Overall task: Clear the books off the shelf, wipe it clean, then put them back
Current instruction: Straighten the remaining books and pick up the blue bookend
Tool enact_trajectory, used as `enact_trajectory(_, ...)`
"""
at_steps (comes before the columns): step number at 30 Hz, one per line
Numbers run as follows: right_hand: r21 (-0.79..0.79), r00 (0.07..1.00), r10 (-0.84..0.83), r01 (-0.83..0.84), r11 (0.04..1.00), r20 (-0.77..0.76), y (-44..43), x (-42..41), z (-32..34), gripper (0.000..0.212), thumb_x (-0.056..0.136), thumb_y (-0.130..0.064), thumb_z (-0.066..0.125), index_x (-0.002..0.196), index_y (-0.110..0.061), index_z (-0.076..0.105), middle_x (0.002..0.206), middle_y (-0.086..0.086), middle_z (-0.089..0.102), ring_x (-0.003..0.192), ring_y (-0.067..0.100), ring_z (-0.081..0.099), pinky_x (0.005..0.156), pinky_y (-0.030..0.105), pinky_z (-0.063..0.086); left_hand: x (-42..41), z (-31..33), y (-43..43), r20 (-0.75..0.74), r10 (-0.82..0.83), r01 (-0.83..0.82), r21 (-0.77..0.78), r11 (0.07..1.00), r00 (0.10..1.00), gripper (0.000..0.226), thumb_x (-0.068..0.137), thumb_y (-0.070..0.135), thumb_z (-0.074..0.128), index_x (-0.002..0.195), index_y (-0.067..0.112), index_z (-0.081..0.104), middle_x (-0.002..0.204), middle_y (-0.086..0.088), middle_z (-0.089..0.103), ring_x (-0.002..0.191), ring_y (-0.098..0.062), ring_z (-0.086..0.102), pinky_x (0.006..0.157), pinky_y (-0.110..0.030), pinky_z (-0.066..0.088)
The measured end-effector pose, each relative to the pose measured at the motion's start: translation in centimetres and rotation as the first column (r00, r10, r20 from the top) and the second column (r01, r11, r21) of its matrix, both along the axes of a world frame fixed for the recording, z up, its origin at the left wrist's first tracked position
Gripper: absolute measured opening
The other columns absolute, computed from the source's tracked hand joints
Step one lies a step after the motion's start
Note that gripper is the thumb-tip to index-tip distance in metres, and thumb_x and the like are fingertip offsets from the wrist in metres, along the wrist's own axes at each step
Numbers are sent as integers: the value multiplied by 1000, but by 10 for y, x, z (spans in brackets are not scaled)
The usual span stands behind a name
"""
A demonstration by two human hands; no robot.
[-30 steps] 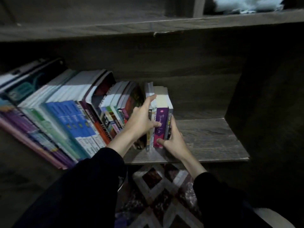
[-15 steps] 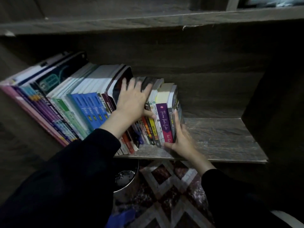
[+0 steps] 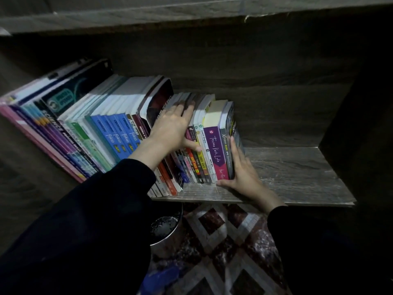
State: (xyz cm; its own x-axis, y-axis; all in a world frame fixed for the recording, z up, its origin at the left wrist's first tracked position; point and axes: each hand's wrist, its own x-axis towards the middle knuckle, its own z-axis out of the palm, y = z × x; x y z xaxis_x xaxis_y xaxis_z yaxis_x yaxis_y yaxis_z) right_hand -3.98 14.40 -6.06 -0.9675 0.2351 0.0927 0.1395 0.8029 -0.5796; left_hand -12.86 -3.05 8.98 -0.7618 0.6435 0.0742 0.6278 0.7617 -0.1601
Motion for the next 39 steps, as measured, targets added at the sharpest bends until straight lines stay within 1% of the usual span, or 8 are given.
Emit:
enact_trajectory(8,10,998,-16,17,1000,-68,5,-4,-9,127,72,-41,77,132,-57,-33,161,6,6,144,31,19,114,54,25,-1,-3,0,-19,9,-8,46,999,1000,127,61,67,70,151,9,2,155,-17,20,143,-30,19,119,-39,15)
enact_trajectory(12,-96,999,47,-49,994,-27,19,-4,-8,129,71,-31,81,133,-61,-28,161,-2,2,146,31,13,114,58,22,-2,-3,0,-17,4,-3,57,998,1000,126,60,66,71,151,10,5,155,-17,20,144,-30,19,118,-38,15)
enact_trajectory(17,-162,996,90,-90,983,-3,34,-6,1,133,67,-17,85,132,-66,-20,159,0,15,137,33,34,106,58,37,-2,-4,1,-24,4,-3,56,998,1000,126,60,66,70,152,10,4,155,-17,20,144,-30,19,118,-38,14)
enact_trajectory(22,-153,995,90,-84,985,37,34,-12,1,136,68,-17,84,131,-64,-27,159,5,15,140,33,30,109,58,33,-4,-5,1,-39,2,0,62,998,999,127,60,67,71,152,9,5,155,-17,21,143,-30,21,117,-38,16)
enact_trajectory(26,-203,990,118,-101,974,76,31,-13,1,134,67,-29,84,128,-66,-29,159,3,-4,145,33,10,114,60,18,-4,-6,0,-38,1,1,70,998,999,127,58,67,71,151,9,6,154,-18,22,143,-31,21,118,-39,18)
enact_trajectory(33,-317,992,113,-88,944,63,47,-14,7,120,68,-21,84,131,-74,-5,154,7,29,130,34,44,108,54,36,-3,-5,0,-24,15,-14,58,998,1000,128,58,69,68,152,11,3,155,-18,20,143,-31,20,118,-40,18)
enact_trajectory(36,-288,996,82,-71,955,27,49,-15,6,122,64,-23,87,129,-76,-2,146,9,43,107,27,58,99,43,47,-2,-5,0,-23,17,-16,50,999,1000,127,60,68,68,152,11,2,156,-18,18,144,-31,18,119,-39,16)
enact_trajectory(39,-302,995,103,-94,949,15,51,-16,7,122,61,-25,88,126,-78,0,148,7,40,101,23,59,95,42,50,-2,-5,0,-29,20,-18,47,999,999,126,61,68,67,152,11,1,156,-18,18,144,-30,18,119,-39,16)
